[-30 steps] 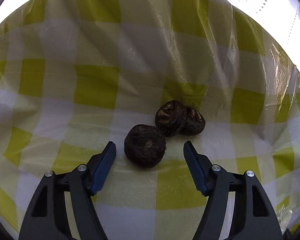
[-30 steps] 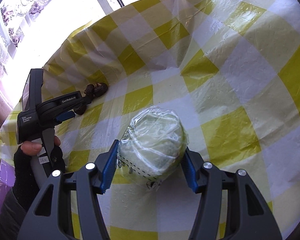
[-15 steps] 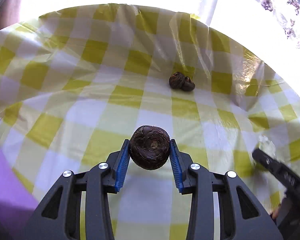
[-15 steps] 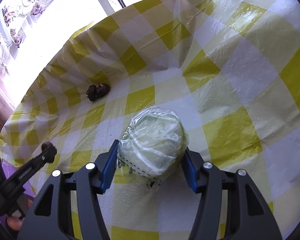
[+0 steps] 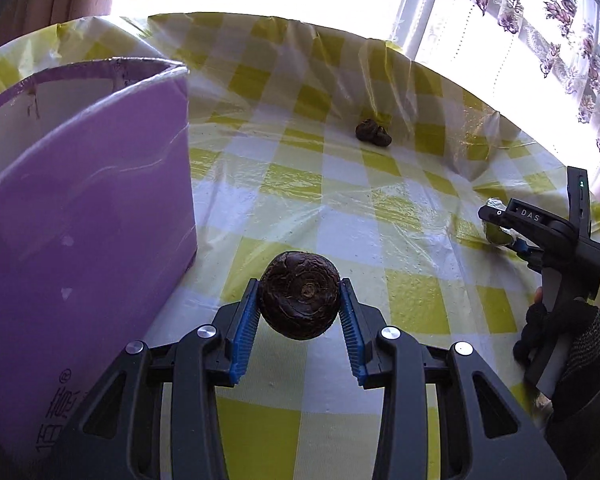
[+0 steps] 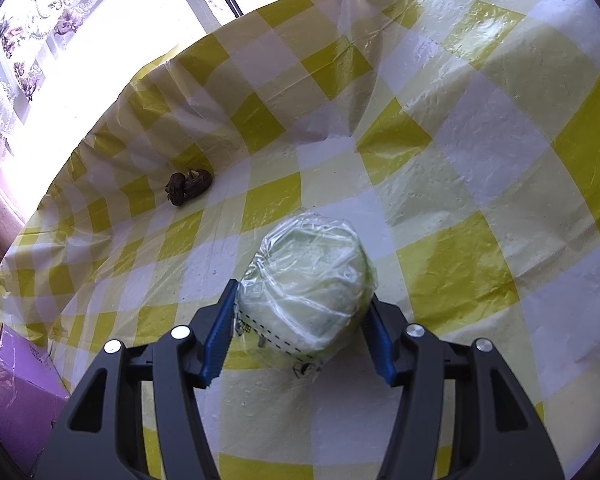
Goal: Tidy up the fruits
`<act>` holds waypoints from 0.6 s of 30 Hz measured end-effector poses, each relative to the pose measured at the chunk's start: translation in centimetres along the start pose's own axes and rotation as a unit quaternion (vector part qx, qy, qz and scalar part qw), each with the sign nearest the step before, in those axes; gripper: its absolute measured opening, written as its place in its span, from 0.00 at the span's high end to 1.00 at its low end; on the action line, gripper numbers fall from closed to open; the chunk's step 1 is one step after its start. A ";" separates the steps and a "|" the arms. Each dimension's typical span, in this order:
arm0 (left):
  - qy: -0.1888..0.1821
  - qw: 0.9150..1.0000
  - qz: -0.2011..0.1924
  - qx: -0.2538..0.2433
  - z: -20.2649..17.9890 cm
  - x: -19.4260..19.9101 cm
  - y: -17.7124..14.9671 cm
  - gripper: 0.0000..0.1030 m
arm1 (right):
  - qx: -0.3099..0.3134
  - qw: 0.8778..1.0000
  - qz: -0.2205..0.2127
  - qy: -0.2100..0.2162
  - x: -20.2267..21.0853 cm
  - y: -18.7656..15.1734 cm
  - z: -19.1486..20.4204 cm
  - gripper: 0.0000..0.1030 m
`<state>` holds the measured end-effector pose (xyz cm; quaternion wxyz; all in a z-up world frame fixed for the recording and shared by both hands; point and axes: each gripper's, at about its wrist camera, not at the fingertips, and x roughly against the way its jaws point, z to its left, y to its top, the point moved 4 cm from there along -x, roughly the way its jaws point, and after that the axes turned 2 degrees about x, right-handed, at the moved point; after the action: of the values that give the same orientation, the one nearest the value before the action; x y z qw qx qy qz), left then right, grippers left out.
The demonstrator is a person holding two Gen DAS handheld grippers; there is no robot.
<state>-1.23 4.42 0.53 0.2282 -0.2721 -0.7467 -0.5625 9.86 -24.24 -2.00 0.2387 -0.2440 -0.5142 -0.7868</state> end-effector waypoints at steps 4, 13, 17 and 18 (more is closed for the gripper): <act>-0.014 1.000 -0.006 0.011 0.3 0.1 0.2 0.64 | 0.001 1.000 -0.001 -0.001 0.0 0.0 0.0 0.44; -0.034 0.999 -0.020 0.008 -0.1 0.6 0.3 0.64 | 0.008 1.000 0.003 -0.006 1.6 -2.2 1.2 0.44; -0.040 0.999 -0.025 0.009 -0.1 0.8 0.3 0.64 | 0.032 0.999 0.011 0.010 3.8 -6.1 4.1 0.44; -0.041 0.999 -0.026 0.010 -0.1 0.8 0.4 0.64 | 0.043 0.999 0.013 0.013 4.3 -7.2 5.0 0.44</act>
<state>-1.61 4.57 1.35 0.1856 -0.2733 -0.7675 -0.5494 2.76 -17.56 -2.50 0.2660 -0.2303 -0.5408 -0.7640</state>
